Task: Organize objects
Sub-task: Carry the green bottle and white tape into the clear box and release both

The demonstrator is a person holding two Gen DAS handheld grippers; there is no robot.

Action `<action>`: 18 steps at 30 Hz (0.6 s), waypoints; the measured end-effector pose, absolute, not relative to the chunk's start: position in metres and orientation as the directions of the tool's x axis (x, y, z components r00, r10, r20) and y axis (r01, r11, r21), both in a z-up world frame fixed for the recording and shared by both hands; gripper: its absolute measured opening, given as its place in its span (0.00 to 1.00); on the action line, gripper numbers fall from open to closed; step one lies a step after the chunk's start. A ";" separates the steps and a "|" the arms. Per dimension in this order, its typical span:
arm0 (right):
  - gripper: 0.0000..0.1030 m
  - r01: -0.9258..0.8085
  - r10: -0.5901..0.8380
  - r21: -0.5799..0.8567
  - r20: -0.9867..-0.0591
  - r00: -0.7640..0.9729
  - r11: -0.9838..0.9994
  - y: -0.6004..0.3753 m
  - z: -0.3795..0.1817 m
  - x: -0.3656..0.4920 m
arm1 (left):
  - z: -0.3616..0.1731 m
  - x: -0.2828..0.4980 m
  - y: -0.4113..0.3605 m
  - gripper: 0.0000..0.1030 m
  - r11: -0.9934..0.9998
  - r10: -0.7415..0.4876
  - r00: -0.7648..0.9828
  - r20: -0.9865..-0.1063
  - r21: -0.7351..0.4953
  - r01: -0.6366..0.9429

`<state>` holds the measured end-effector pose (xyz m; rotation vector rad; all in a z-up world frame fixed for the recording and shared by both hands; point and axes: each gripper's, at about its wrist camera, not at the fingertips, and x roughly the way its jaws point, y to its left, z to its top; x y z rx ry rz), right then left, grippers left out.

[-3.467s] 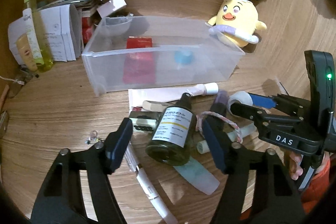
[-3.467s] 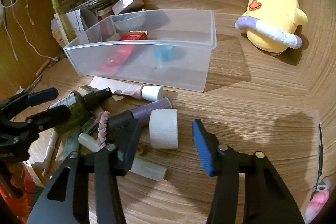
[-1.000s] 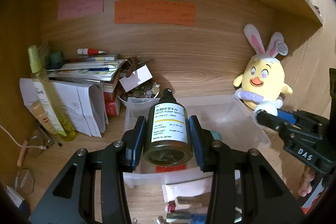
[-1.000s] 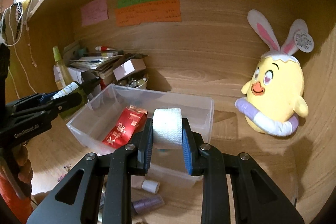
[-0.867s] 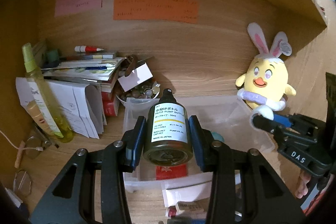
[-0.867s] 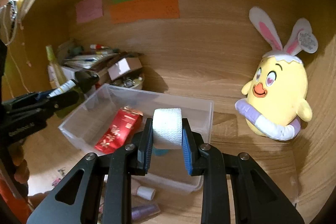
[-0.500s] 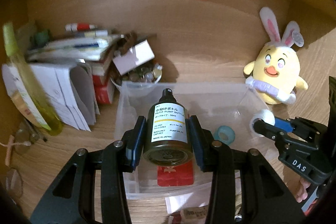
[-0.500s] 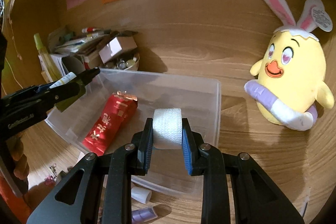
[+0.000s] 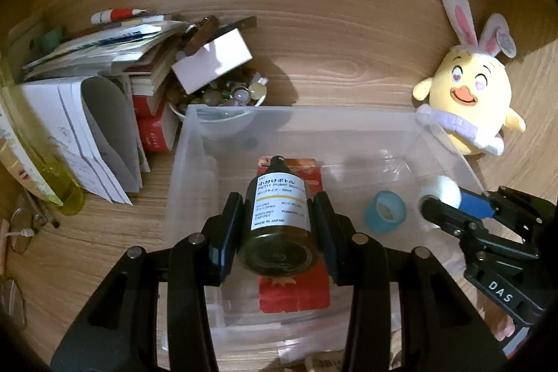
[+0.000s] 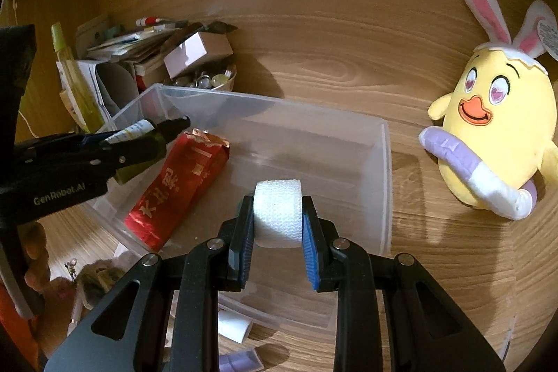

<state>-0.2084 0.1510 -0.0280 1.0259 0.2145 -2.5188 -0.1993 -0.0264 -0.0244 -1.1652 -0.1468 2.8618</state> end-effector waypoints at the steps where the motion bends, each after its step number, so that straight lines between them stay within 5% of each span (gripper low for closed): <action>1: 0.22 0.428 -0.313 0.010 -0.697 -0.645 -0.904 0.151 -0.028 -0.209 | -0.024 -0.200 -0.026 0.40 -0.995 0.078 -0.715 -0.695 -0.101 -0.010; 9: 0.27 0.424 -0.293 -0.022 -0.690 -0.662 -0.905 0.148 -0.027 -0.206 | -0.023 -0.198 -0.026 0.42 -0.994 0.090 -0.699 -0.709 -0.104 -0.023; 18: 0.66 0.420 -0.297 -0.040 -0.647 -0.702 -0.907 0.150 -0.012 -0.193 | -0.009 -0.182 -0.019 0.59 -0.996 0.082 -0.721 -0.688 -0.083 -0.033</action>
